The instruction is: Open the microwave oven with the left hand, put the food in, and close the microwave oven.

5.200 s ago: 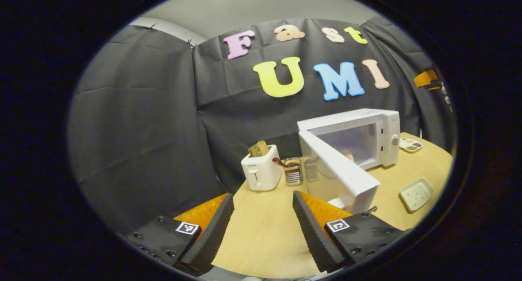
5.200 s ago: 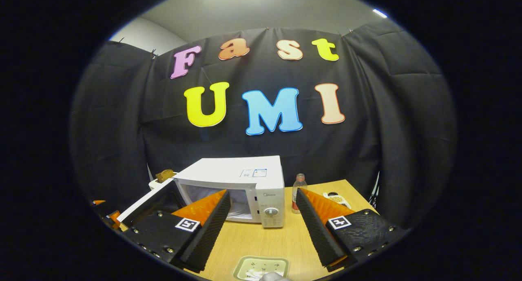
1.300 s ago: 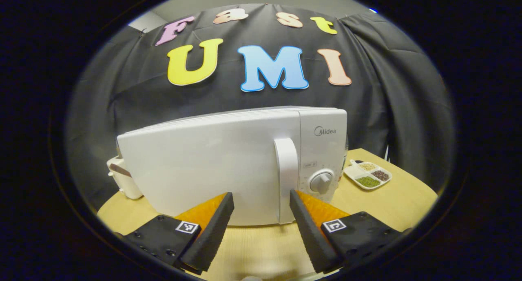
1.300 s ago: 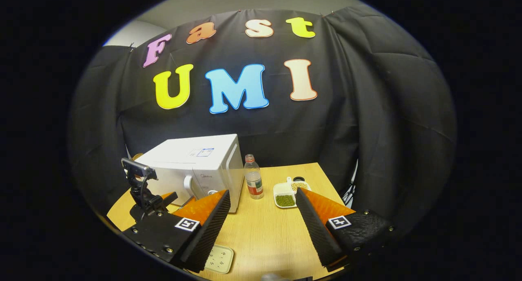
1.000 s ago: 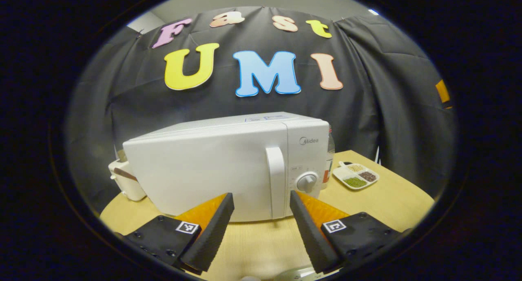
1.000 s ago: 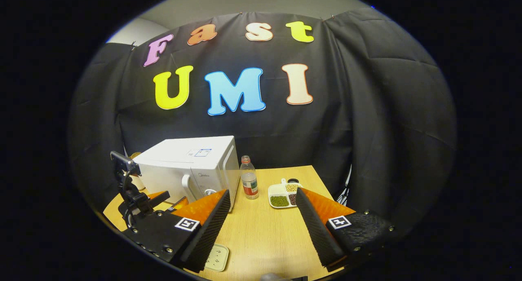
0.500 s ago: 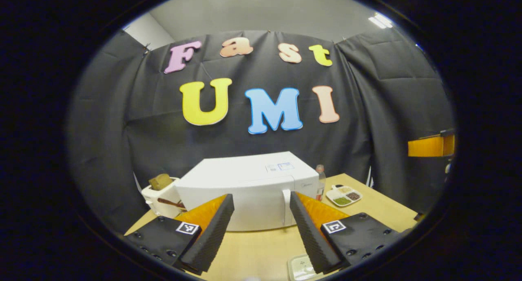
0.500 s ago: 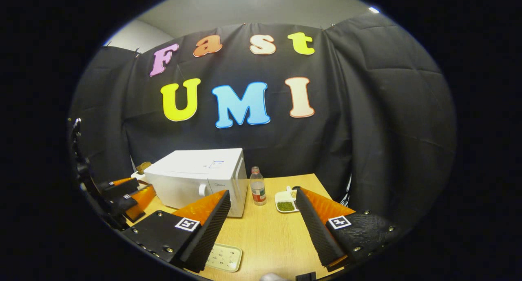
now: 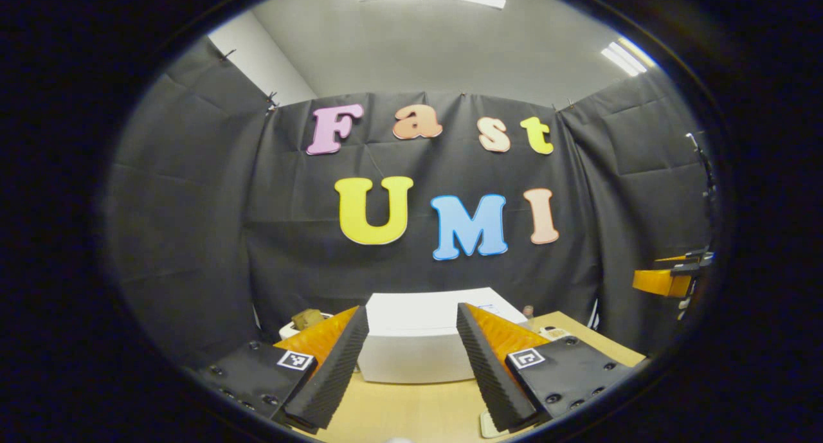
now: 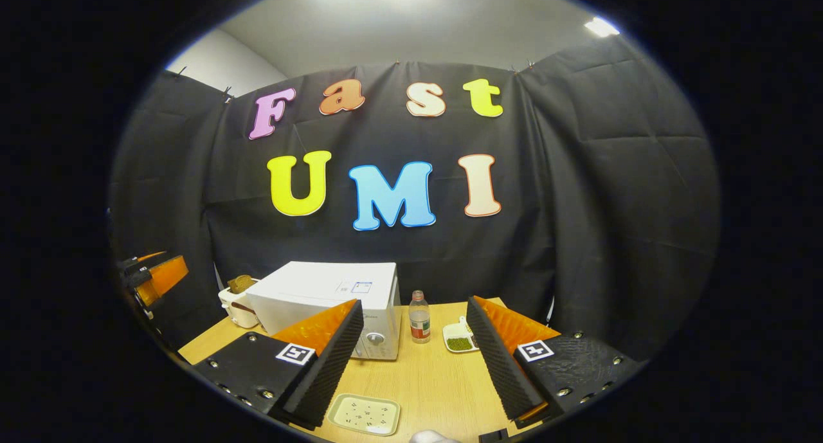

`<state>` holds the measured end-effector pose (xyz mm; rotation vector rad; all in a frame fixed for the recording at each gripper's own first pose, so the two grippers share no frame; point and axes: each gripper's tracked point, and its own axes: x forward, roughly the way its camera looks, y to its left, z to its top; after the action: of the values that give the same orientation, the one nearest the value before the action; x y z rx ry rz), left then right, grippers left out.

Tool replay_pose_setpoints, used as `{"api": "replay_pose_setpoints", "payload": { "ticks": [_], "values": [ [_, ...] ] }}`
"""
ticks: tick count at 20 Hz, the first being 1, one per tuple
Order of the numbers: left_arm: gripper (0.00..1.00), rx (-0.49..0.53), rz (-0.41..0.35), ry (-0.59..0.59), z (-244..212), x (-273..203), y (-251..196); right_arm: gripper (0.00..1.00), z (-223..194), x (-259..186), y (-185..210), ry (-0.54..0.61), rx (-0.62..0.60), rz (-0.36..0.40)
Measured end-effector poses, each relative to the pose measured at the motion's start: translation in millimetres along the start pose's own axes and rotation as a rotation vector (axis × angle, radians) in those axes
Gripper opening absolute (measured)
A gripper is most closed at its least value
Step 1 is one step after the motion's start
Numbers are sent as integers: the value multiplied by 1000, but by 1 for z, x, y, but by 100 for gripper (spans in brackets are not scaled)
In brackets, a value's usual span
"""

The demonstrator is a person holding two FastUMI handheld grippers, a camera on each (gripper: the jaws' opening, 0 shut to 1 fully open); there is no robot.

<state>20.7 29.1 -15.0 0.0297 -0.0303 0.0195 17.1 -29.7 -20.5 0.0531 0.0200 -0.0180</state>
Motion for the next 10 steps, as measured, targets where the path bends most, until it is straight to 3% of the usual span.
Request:
{"api": "replay_pose_setpoints", "payload": {
  "ticks": [10],
  "values": [
    [93,-17,10,-7,14,-14,15,98,12,-16,17,-39,-9,5]
  ]
}}
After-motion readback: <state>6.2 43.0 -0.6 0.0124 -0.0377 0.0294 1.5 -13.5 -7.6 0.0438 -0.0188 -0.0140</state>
